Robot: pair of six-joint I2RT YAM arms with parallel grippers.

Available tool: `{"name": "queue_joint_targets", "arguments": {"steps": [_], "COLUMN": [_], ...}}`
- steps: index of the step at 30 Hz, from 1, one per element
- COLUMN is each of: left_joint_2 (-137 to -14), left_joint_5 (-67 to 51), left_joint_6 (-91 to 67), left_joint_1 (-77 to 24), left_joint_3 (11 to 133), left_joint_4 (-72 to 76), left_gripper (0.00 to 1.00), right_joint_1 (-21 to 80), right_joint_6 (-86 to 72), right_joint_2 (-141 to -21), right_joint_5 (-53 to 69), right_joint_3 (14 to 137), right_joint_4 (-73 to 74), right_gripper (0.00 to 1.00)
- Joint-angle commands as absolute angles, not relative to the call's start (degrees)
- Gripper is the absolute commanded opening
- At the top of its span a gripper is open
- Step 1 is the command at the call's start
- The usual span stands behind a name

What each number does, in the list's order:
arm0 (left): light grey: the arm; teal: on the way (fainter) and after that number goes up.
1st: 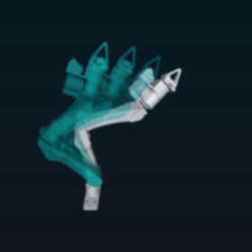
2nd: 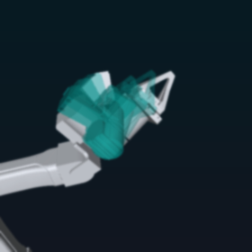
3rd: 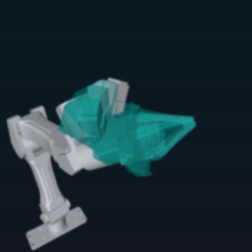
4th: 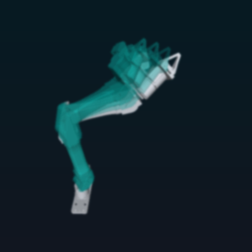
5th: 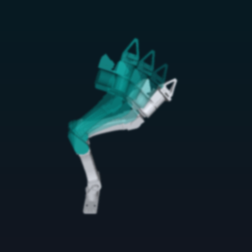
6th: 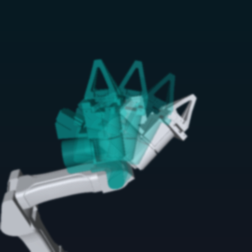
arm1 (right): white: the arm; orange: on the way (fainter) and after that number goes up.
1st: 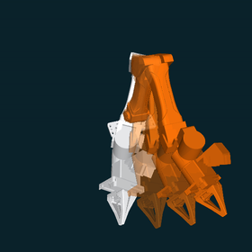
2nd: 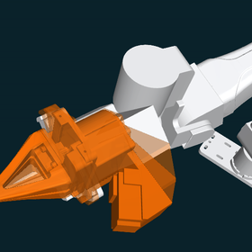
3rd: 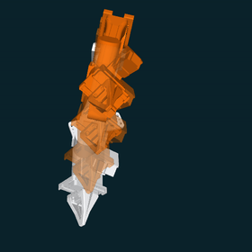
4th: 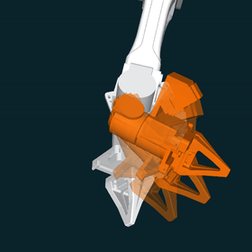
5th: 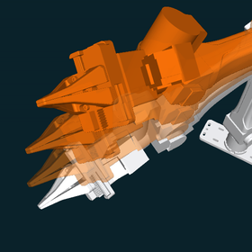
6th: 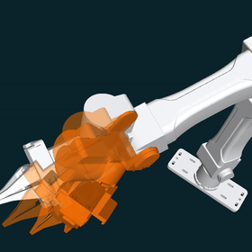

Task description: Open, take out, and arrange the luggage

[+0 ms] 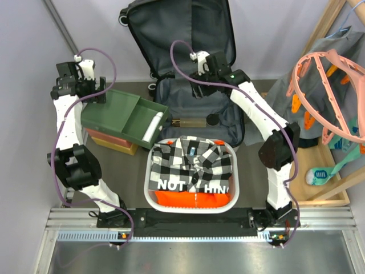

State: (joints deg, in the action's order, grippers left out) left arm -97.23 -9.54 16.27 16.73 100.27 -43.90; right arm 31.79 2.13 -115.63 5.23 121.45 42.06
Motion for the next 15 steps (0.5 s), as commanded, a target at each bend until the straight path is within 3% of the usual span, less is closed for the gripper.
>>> {"name": "queue_joint_targets", "arguments": {"steps": [1, 11, 15], "left_joint_2": [-97.03, -101.16, -101.95], "left_joint_5": [-7.82, -8.52, -8.88], "left_joint_6": [18.72, 25.92, 28.30], "left_joint_1": [16.96, 16.70, 16.17], "left_joint_3": [103.70, 115.48, 118.21], "left_joint_4": [-47.98, -55.54, -56.77], "left_gripper": [0.99, 0.99, 0.99], "right_joint_1": [32.87, 31.82, 31.12], "right_joint_6": [15.36, 19.52, 15.39], "right_joint_2": [-120.40, -128.57, -133.67], "right_joint_5": [0.18, 0.36, -4.65], "right_joint_3": [120.24, 114.43, 117.06], "right_joint_4": [54.66, 53.35, 54.31], "right_gripper": [0.68, 0.68, 0.73]}}
